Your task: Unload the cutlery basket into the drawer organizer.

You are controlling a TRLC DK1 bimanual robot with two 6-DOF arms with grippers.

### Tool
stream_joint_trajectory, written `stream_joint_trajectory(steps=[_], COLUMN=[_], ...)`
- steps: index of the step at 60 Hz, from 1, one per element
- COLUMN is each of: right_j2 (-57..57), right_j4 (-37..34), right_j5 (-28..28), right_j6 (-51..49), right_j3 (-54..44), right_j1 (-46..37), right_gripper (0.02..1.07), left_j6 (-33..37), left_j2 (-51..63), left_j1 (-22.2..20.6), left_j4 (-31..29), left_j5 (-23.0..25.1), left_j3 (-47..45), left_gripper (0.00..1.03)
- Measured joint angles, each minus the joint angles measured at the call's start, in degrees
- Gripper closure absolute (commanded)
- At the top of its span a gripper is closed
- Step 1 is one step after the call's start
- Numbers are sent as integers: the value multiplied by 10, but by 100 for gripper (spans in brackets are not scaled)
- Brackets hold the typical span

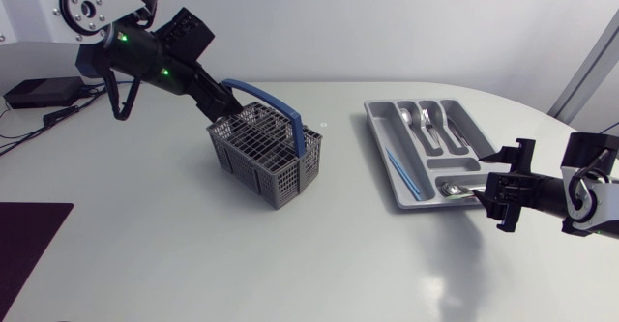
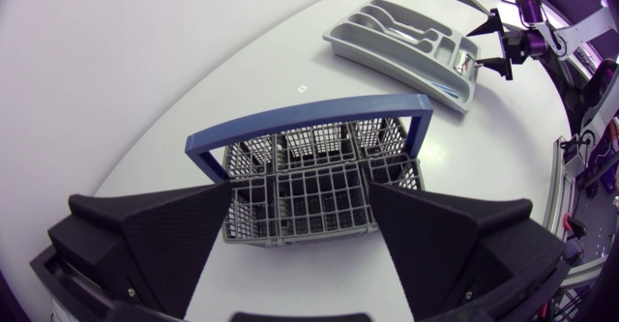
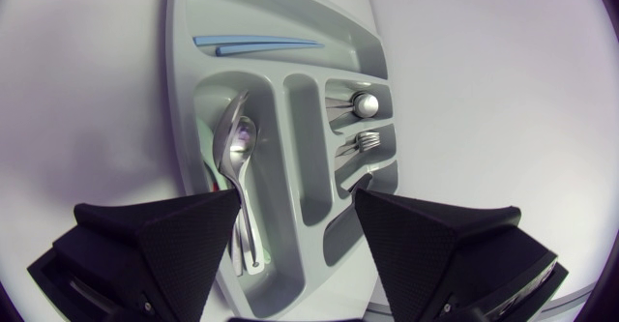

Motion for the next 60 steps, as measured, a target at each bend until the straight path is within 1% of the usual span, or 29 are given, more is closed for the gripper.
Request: stream_joint_trajectory(steps=[21, 27, 31, 37, 42, 44, 47, 51, 57, 59, 60], right_j2=[-3, -40, -94, -169, -215, -229, -246, -256, -258, -257, -256], right_j4=[-19, -23, -31, -44, -57, -64, -80, -88, -91, -89, -87], right_j5=[13, 12, 7, 8, 29, 36, 49, 66, 93, 103, 108], right_j6=[-9, 2, 25, 92, 158, 184, 224, 275, 341, 359, 367], right_j3=[16, 4, -11, -20, -20, -20, -20, -20, -20, -20, -20], right_j1=[11, 19, 35, 83, 139, 162, 199, 248, 316, 337, 348], right_gripper=[21, 21, 21, 21, 22, 26, 36, 53, 78, 91, 96], left_j6=[0, 0, 0, 0, 0, 0, 0, 0, 0, 0, 0], left_j2=[0, -2, -5, -12, -15, -16, -17, -17, -17, -17, -17], left_j1=[0, 1, 7, 24, 41, 46, 53, 61, 81, 90, 94], left_j4=[0, -3, -4, -4, -4, -4, -4, -4, -2, 3, 8], left_j5=[0, 0, 0, 0, 0, 0, 0, 0, 0, 0, 0], left_j3=[0, -1, -5, -7, -7, -9, -13, -22, -30, -31, -32], left_gripper=[5, 5, 5, 5, 8, 9, 11, 13, 23, 29, 30])
